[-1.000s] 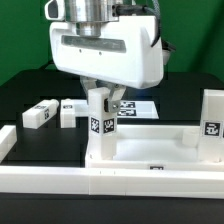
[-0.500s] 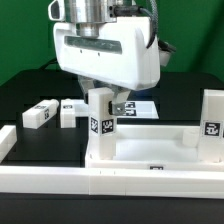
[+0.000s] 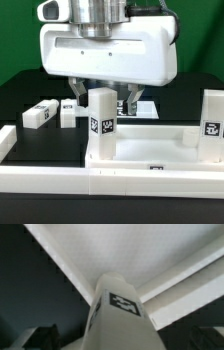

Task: Assemble desk

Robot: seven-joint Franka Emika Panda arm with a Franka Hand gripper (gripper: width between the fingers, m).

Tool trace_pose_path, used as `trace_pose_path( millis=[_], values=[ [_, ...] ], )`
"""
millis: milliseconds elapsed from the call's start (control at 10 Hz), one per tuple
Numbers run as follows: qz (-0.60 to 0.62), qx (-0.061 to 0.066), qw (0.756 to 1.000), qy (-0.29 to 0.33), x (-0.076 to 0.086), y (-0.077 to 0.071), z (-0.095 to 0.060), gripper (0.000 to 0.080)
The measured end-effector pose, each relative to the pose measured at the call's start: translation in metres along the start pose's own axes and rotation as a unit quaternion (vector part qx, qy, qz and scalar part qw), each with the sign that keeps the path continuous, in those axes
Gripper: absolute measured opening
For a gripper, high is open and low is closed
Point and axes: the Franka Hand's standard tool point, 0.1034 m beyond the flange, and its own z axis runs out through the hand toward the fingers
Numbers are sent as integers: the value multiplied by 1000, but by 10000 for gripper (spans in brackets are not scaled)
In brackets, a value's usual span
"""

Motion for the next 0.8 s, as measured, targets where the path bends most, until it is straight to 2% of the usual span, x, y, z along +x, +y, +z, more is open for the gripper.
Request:
trace_pose_path(
  millis=[400,600,800],
  values=[
    [-173,0,985,0,0,0,0,649],
    [-277,-1,961,-1,0,1,1,649],
    [-356,-8,935,-3,0,2,2,649]
  ],
)
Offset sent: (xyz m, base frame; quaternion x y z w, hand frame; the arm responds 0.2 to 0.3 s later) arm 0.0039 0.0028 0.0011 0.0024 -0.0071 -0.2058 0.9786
